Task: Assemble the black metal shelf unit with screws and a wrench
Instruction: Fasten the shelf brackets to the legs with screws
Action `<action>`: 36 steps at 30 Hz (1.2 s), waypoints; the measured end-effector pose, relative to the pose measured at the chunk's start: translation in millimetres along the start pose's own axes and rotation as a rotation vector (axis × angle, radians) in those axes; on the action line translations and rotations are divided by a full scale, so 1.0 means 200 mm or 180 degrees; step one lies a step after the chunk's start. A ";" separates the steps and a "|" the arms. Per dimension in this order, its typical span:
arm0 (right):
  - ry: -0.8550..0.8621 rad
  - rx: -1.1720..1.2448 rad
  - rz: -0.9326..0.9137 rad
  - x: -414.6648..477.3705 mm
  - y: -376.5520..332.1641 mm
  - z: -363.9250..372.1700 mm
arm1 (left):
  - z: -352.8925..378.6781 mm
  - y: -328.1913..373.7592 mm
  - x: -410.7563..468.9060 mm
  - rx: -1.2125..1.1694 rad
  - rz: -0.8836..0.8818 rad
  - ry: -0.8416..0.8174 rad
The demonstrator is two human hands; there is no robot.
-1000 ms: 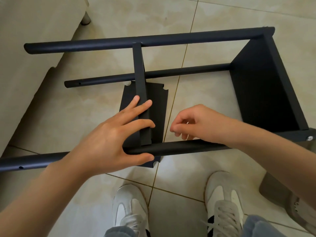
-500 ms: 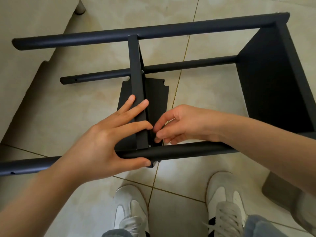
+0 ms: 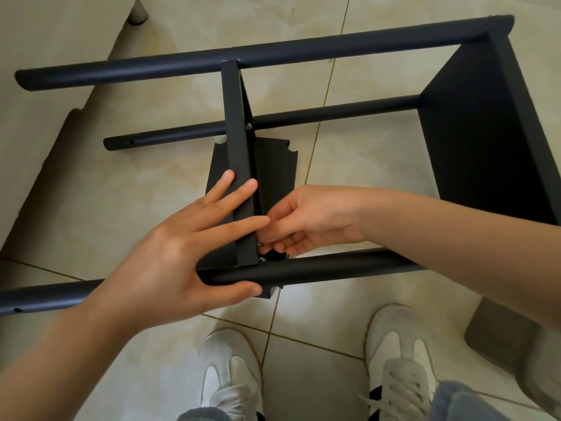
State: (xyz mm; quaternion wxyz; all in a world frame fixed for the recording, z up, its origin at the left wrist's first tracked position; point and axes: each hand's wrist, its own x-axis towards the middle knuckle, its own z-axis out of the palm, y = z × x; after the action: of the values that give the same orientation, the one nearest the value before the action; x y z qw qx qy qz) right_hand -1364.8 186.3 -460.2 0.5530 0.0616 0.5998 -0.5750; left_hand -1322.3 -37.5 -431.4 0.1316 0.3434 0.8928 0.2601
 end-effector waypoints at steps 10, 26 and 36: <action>-0.0232 0.0114 0.0031 0.04 0.00 0.04 | 0.00 -0.01 0.00 0.0047 0.0004 -0.0022; -0.0424 0.0021 0.0080 0.07 0.02 0.02 | 0.00 -0.02 0.00 -0.0004 0.0039 0.0031; -0.0577 -0.0455 0.0120 0.09 -0.02 -0.01 | 0.01 -0.02 0.00 0.0097 0.0045 -0.0008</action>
State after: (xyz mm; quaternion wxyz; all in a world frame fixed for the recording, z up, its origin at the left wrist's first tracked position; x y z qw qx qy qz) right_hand -1375.0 176.2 -471.8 0.6186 -0.0190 0.5856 -0.5235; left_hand -1324.0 -39.0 -434.2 0.1256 0.3520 0.8940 0.2470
